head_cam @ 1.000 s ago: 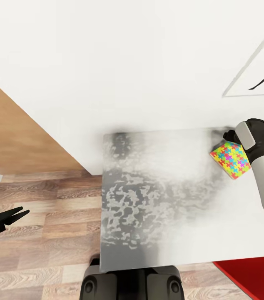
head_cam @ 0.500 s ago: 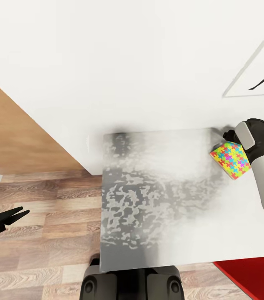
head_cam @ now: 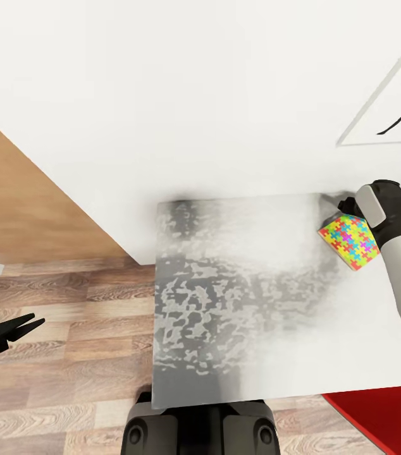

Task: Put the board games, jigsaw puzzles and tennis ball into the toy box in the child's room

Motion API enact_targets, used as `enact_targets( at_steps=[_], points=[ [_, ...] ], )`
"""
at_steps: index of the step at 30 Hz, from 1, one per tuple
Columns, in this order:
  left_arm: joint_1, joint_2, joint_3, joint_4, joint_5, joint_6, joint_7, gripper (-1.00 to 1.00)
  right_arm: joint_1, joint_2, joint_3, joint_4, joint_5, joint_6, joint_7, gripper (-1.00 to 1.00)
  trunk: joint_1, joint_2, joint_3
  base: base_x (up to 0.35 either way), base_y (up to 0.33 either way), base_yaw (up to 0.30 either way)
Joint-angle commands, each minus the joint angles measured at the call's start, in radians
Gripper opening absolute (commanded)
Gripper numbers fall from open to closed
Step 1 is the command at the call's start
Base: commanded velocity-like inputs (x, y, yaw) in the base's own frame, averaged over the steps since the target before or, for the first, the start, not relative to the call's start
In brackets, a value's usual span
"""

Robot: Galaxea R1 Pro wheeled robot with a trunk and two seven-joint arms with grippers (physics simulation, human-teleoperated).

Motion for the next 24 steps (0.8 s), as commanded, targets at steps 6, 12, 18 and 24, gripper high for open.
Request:
enact_targets(
  at_steps=[6, 12, 18, 24],
  points=[
    [0.000, 0.001, 0.000, 0.000, -0.001, 0.010, -0.004, 1.00, 0.000, -0.002, 0.011, 0.000, -0.023, 0.002, -0.007, 1.00, 0.001, -0.001, -0.002, -0.001, 0.000, 0.000],
    [0.000, 0.000, 0.000, 0.000, -0.001, 0.011, -0.004, 1.00, 0.000, -0.002, 0.012, 0.000, -0.023, 0.002, -0.006, 1.00, 0.001, -0.001, -0.002, 0.000, 0.000, 0.000],
    [0.000, 0.000, 0.000, -0.001, -0.001, 0.011, -0.004, 1.00, 0.000, -0.001, 0.012, 0.000, -0.023, 0.002, -0.006, 1.00, 0.001, -0.001, -0.003, 0.000, 0.000, 0.000],
    [0.000, 0.001, 0.000, 0.000, -0.001, 0.011, -0.004, 1.00, 0.000, -0.001, 0.012, 0.000, -0.023, 0.002, -0.006, 1.00, 0.001, -0.001, -0.009, 0.000, 0.000, 0.000]
  ],
)
